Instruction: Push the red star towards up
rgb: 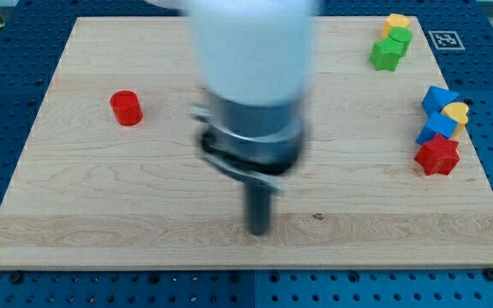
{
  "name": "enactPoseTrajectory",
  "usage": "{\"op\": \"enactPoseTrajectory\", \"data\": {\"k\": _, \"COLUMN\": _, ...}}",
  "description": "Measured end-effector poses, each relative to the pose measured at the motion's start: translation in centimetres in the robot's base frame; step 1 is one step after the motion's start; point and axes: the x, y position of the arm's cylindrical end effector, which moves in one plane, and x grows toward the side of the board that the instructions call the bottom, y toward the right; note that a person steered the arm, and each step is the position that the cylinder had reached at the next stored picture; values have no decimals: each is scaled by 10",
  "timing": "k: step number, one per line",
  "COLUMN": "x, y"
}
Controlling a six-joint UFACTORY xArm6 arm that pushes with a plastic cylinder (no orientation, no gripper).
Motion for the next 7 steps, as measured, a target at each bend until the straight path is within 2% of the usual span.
{"op": "enactPoseTrajectory", "data": {"k": 2, "x": 18, "y": 237}}
{"op": "enactPoseTrajectory", "data": {"k": 3, "x": 12, "y": 301}}
{"op": "enactPoseTrajectory", "data": {"k": 7, "x": -59, "y": 300}}
